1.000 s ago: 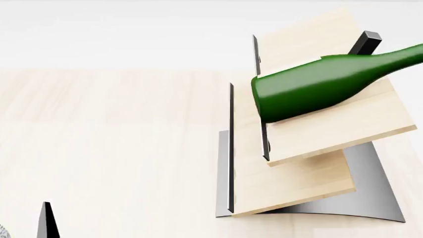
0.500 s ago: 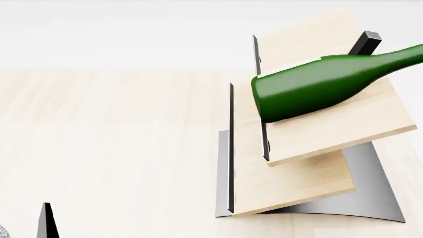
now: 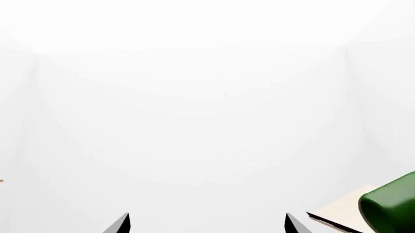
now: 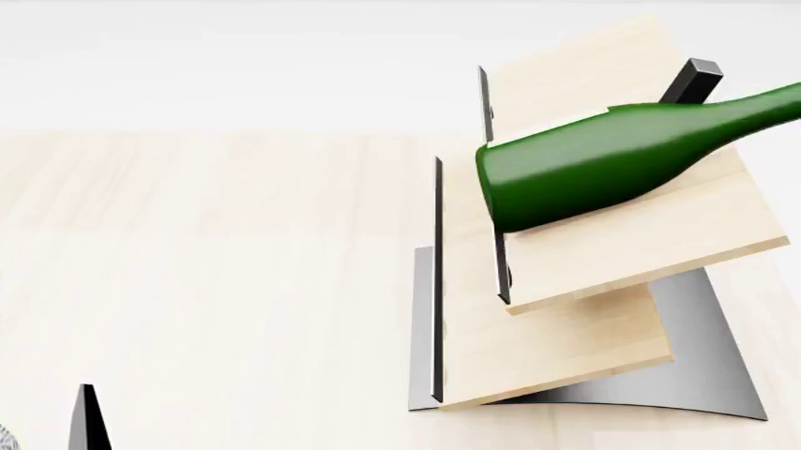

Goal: Put the wine bottle on the wine rack.

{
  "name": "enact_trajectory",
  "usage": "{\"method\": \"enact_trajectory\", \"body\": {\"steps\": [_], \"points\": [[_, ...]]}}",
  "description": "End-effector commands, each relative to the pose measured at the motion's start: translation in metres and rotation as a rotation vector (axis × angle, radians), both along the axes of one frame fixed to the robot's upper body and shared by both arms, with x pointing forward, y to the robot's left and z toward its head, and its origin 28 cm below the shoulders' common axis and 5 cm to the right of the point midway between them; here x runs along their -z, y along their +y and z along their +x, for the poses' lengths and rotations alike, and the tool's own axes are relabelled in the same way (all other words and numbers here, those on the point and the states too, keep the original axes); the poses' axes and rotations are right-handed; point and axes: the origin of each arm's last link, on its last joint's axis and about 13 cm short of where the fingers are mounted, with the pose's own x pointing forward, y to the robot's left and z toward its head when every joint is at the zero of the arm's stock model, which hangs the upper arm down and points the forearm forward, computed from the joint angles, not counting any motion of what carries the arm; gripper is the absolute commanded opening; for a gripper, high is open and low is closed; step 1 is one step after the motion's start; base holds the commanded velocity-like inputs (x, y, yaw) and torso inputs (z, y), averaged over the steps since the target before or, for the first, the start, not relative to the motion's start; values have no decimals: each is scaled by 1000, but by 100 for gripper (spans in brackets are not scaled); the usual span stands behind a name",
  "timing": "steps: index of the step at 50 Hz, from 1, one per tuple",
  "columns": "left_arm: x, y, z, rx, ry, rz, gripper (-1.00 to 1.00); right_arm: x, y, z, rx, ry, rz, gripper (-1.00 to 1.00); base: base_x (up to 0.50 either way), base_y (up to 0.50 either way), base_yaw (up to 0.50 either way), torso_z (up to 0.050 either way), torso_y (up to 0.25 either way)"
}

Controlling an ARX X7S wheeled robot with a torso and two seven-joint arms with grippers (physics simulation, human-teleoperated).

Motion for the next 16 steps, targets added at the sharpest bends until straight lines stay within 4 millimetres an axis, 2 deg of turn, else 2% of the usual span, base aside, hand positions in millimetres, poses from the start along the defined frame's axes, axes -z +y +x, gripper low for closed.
{"method": "enact_trajectory", "body": {"steps": [1,9,16], "points": [[0,-1,0,1,0,1,100,-10,-2,-38,57,-95,-52,100,0,0,0,0,0],[0,-2,-1,4,-1,3,100,-15,-1,-61,44,-178,-50,100,0,0,0,0,0],[0,-2,-1,4,-4,2,100,-15,-3,-65,-21,-227,14,100,0,0,0,0,0]]}}
